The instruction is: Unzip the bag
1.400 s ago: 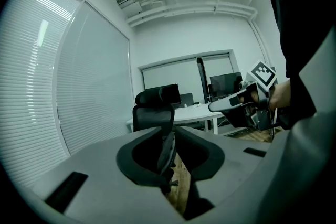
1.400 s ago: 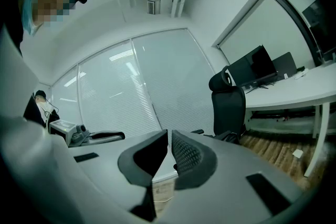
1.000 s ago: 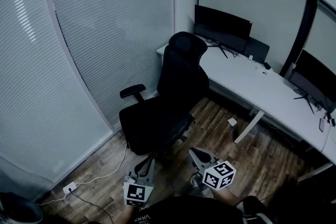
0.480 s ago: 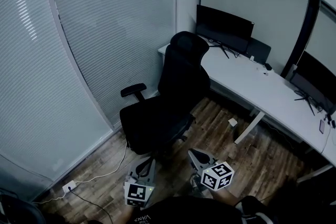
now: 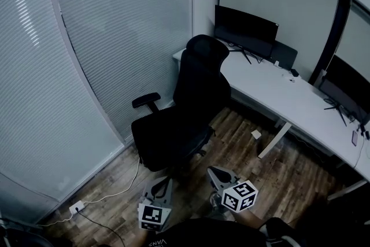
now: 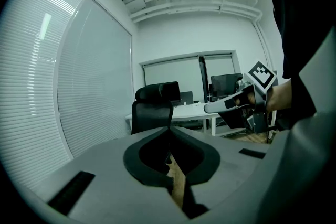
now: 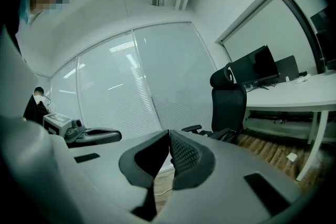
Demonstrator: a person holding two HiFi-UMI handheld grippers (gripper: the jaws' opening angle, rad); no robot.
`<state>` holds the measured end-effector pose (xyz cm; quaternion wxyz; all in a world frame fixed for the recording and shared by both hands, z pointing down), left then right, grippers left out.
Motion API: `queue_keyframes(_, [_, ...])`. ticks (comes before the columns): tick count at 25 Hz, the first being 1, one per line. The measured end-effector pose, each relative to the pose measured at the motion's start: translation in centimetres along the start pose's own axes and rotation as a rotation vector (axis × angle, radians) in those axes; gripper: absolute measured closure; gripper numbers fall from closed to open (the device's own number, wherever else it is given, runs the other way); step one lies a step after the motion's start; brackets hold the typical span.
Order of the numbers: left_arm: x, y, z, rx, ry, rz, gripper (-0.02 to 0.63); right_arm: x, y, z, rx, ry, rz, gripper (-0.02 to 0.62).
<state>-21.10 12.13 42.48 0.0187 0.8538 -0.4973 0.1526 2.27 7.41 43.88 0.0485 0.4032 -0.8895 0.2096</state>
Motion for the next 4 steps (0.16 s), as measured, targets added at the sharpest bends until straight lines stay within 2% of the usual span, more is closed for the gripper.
queue_keyframes(4, [0.1, 0.26, -0.12, -0.002, 0.008, 0.013, 0.586, 0.01, -0.14, -0.01, 0.003, 0.002, -0.002, 0.551])
Point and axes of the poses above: the fingertips, and each gripper's own axes: x forward along the fingers, y to its left, z out of its top, the point moved 9 cm from there along -x, backward along the fingers, and after that the axes turned 5 degrees about y, right-handed, at the moved point
